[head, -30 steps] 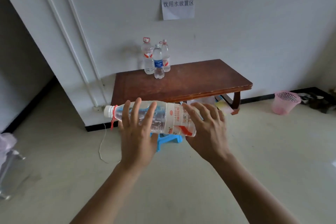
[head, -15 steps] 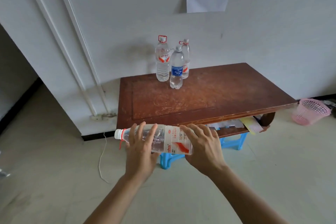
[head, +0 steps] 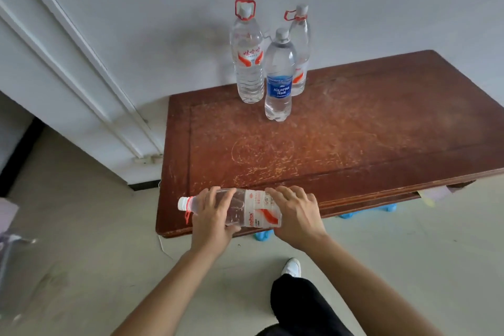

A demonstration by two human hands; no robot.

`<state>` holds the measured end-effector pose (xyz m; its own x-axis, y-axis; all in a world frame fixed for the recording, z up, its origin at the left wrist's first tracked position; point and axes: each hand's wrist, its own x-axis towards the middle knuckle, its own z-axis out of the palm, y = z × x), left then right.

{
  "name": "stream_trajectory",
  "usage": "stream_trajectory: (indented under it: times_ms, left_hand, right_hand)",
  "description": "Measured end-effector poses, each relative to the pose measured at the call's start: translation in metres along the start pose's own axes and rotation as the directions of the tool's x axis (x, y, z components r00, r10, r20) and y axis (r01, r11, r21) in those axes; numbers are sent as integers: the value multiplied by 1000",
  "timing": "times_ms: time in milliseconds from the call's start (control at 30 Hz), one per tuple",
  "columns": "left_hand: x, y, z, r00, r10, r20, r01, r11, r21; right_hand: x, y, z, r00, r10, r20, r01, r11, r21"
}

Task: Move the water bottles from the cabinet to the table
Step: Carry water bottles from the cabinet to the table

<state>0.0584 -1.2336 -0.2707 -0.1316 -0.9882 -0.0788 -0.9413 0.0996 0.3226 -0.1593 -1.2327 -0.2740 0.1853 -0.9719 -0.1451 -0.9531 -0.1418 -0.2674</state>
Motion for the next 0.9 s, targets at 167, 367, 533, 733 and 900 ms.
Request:
stream_trajectory:
  times_ms: [167,367,533,733,900]
  left_hand:
    - [64,-7,11,994,-82,67,85,995,-53]
    - [112,-22,1,981,-195,16,194,958,-210]
    - [151,-34,-9,852,-519,-61,464,805,-371]
    - [177,-22,1,580,-793,189,706,373,-602]
    - [194,-21,5,449,-828,337,761,155,-630]
  right_hand:
    - [76,22,7,992,-56,117,55,998,13]
    - [146,21,0,981,-98,168,120,985,-124]
    - [202,27,-18,940,-8,340,62,987,-148]
    - [218,25,-29,903,45,427,20,989,-148]
    - [210,25,-26,923,54,381,9,987,-163]
